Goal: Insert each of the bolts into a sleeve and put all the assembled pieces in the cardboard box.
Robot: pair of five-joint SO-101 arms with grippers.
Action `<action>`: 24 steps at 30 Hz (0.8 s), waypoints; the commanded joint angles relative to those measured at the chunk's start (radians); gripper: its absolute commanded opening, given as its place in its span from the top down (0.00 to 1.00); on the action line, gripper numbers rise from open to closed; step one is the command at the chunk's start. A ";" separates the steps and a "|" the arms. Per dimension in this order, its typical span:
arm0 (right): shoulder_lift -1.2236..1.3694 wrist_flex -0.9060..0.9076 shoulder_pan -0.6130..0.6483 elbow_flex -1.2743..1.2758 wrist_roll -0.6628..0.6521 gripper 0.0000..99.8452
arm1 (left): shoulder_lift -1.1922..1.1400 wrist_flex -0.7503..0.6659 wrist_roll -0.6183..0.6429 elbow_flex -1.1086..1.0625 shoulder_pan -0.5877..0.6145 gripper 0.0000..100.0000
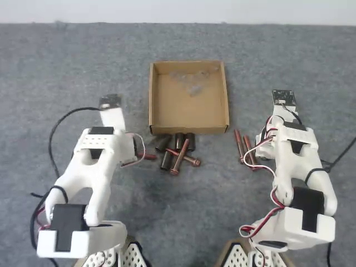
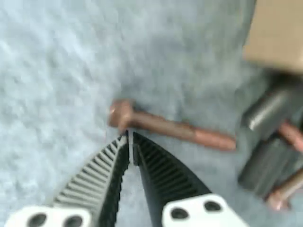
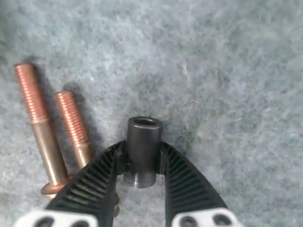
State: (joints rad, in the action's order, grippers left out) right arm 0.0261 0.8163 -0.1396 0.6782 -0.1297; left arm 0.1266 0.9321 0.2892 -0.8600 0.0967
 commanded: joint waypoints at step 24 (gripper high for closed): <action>-0.002 -0.013 -0.004 -0.041 0.002 0.99 | 0.235 -0.249 0.450 -0.081 -0.081 0.99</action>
State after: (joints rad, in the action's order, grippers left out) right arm 0.0261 0.8163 -0.1396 0.6782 -0.1297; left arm 0.2923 0.6774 0.6897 -0.9291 0.0230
